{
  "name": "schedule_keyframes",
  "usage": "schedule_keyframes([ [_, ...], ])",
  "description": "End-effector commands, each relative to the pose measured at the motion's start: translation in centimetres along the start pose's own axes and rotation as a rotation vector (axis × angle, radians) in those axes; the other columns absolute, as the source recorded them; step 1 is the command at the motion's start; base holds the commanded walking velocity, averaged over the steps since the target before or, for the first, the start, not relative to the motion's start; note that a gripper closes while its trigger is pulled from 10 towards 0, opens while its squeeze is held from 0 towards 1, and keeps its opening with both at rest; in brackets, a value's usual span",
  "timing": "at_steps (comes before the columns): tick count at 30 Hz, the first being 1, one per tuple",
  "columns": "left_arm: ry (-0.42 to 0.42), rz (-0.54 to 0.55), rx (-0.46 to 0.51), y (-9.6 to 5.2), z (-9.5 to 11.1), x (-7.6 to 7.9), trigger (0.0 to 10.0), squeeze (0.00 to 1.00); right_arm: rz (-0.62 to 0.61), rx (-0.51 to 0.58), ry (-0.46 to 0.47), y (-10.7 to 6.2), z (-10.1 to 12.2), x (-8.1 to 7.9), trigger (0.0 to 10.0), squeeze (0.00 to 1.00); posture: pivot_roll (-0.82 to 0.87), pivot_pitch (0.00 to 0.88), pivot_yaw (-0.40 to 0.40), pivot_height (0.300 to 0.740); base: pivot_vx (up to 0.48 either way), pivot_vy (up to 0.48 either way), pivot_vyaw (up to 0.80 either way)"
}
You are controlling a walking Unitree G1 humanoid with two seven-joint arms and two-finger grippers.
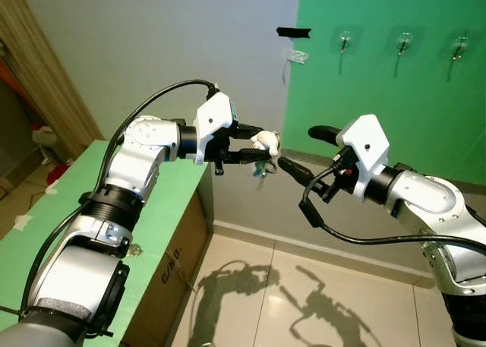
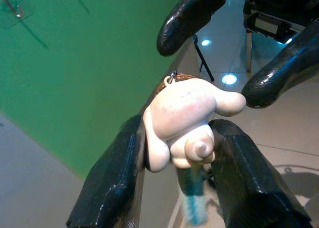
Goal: Hang keys on a hook
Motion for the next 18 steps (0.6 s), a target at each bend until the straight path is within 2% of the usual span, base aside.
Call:
schedule_keyframes([
  [1,0.021,-0.001,0.000,-0.4,0.5,-0.6,0.0,0.00,0.023,0.041,-0.012,0.2,1.4,-0.3,10.0,0.00,-0.24,0.000,0.101,0.740,0.000,0.000,0.00],
  [12,0.016,-0.023,0.020,-0.2,0.5,-0.4,0.0,0.00,0.042,0.069,0.035,2.0,1.3,-2.0,10.0,0.00,-0.23,0.000,0.103,0.740,0.000,0.000,0.00],
  [18,0.016,-0.028,0.025,-0.1,0.6,-0.4,0.0,0.00,0.014,0.062,0.026,2.8,0.8,-2.0,10.0,0.00,-0.23,0.000,0.102,0.740,0.000,0.000,0.00],
])
Point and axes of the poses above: a point about 5 cm out from each wrist's last joint towards the gripper, its own y axis pointing out of the wrist towards the gripper, its own z axis along the axis of the wrist's last joint, x = y × z, the point moved 1 cm from there along y, pointing out of the wrist towards the gripper, and after that the axes turned 9 degrees about y, right-handed, at the moved point
